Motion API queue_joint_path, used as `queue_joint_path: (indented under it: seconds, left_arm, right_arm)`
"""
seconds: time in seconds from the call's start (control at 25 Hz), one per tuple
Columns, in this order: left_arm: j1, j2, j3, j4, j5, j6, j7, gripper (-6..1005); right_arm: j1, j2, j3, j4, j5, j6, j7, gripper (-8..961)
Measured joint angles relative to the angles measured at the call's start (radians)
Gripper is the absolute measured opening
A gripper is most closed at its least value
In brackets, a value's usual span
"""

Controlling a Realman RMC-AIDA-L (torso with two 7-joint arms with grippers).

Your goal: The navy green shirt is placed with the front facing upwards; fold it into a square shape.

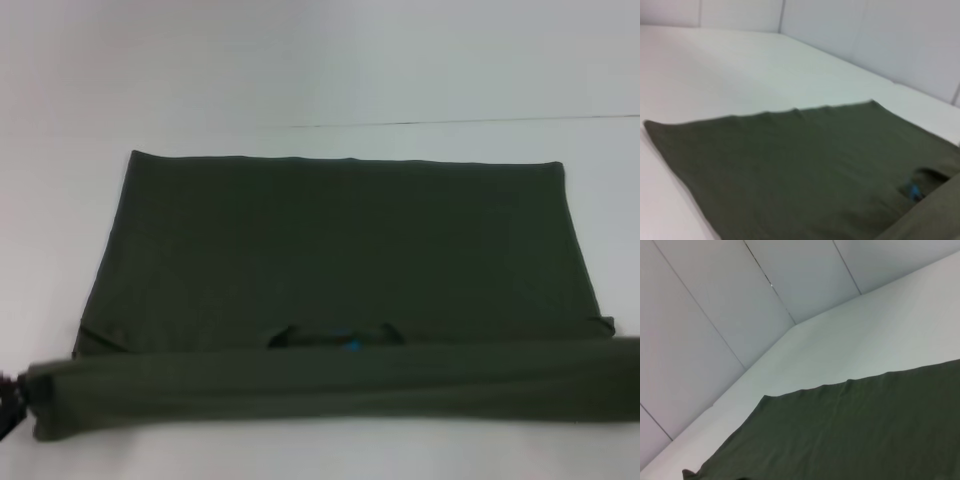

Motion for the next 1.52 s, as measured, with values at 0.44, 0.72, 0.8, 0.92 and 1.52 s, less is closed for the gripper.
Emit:
queue_joint_path:
  seconds: [0.44,0.72,0.8,0.92,1.52]
  left_arm:
    - [-0.13,-0.015,0.005,-0.024,-0.06,-0.209,-0.145,88]
    - [-0.231,-0.042,0.018,-0.03,-0.066,-0.431,-0.182,89]
    - [-0.254,-0.046,0.035,-0.045,-0.07,-0.492,-0.187,90]
    - [-0.291,-0.046,0.079,-0.083,-0.088,-0.59,-0.188,90]
    - [-0.482,-0.044,0.378,-0.284,-0.184,-1.186,-0.182,94]
  right_arm:
    - [0.193,-0.024,-0.061,-0.001,-0.002,0.205,0.189,10]
    - [0.313,-0.027,-0.134,0.007,-0.001,0.395,0.259,14]
    - [0.34,-0.021,-0.165,0.01,0.0,0.464,0.271,16]
    - [0.377,-0.012,-0.217,0.014,0.004,0.573,0.286,19]
    - [0.496,-0.029,-0.36,0.124,0.003,0.913,0.329,31]
